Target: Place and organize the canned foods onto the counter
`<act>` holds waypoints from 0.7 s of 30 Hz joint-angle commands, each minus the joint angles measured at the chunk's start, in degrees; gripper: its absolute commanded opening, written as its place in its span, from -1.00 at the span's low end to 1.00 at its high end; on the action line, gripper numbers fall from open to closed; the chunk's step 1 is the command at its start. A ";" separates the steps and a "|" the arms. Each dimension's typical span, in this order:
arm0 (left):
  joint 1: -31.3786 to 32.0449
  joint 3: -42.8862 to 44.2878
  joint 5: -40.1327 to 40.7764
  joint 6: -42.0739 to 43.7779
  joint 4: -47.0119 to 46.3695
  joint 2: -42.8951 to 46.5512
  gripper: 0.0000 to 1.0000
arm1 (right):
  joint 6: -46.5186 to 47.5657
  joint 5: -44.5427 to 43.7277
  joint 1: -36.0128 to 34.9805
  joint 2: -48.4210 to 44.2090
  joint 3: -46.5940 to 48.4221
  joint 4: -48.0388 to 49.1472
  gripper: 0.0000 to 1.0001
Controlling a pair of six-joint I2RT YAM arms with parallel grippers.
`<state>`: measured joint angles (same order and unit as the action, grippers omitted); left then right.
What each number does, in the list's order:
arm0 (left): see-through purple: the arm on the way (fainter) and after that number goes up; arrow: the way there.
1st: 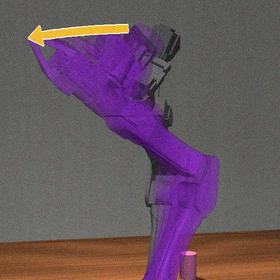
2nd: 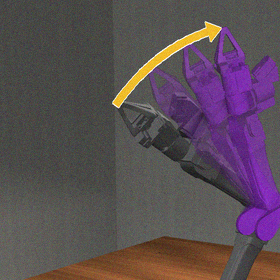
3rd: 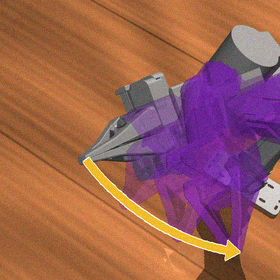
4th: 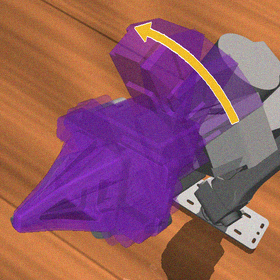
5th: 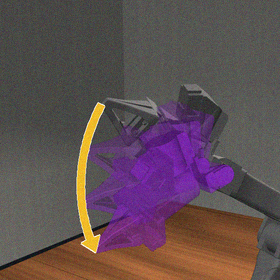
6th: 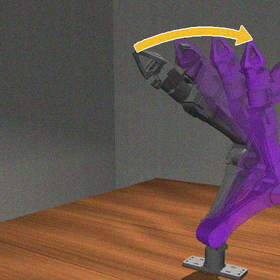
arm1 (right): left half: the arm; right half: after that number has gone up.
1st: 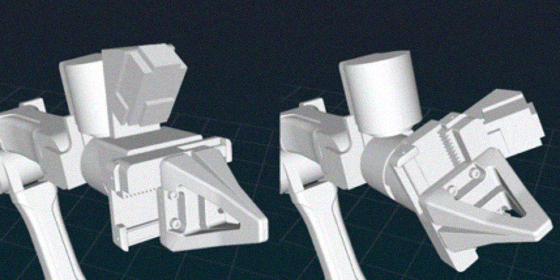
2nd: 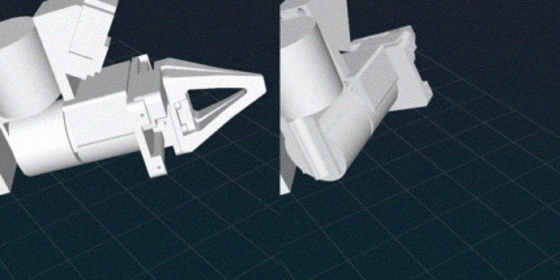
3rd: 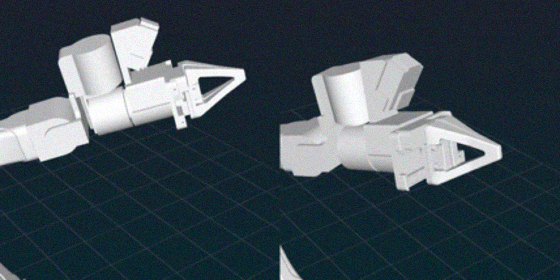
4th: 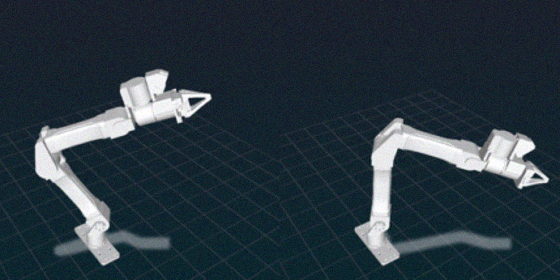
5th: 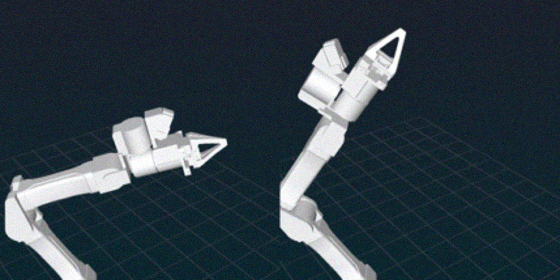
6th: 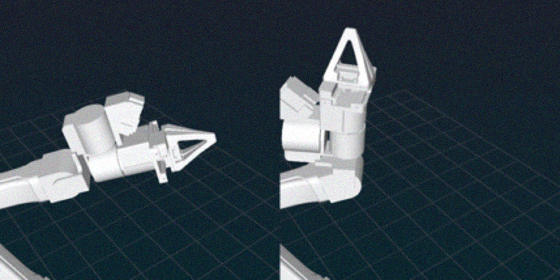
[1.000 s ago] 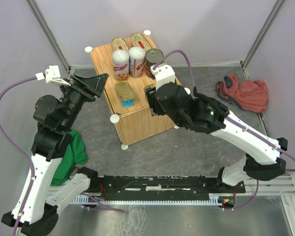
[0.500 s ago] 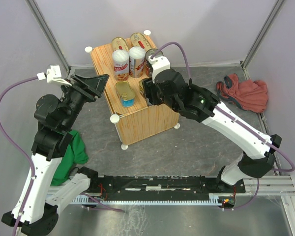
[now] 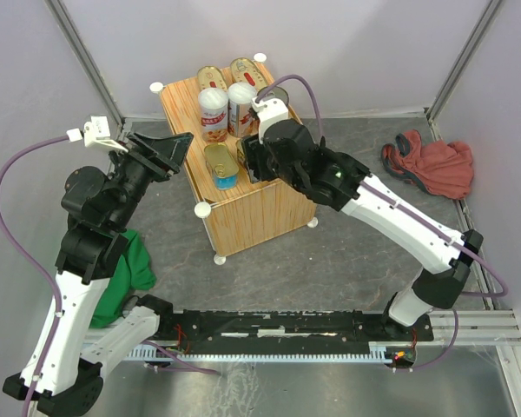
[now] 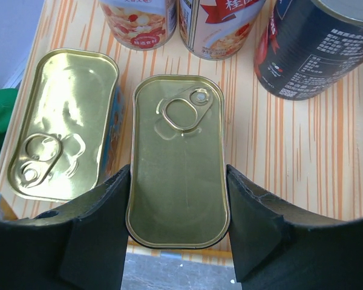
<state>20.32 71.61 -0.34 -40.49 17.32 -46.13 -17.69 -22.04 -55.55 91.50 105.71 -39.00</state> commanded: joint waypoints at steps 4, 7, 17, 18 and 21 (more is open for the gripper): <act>-0.22 2.38 -0.65 -0.16 -0.91 0.07 0.26 | 1.83 -1.21 0.70 0.59 0.64 8.71 -0.71; -0.24 2.60 -0.67 0.10 -0.64 -0.17 0.25 | 2.21 -1.32 0.87 1.06 0.49 9.45 -0.71; -0.26 2.54 -0.75 0.43 -0.49 -0.35 0.26 | 1.79 -2.67 1.37 1.57 -1.48 10.42 -0.50; -0.26 2.44 -0.70 0.41 -0.51 -0.34 0.26 | 1.78 -2.62 1.37 1.73 -1.59 10.50 -0.48; -0.21 2.39 -0.72 0.50 -0.45 -0.28 0.26 | 1.72 -2.35 1.34 1.99 -1.63 10.38 -0.38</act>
<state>20.32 72.05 -0.34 -40.49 17.67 -46.50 -16.43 -23.03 -54.46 93.82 103.55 -34.13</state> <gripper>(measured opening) 0.629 0.639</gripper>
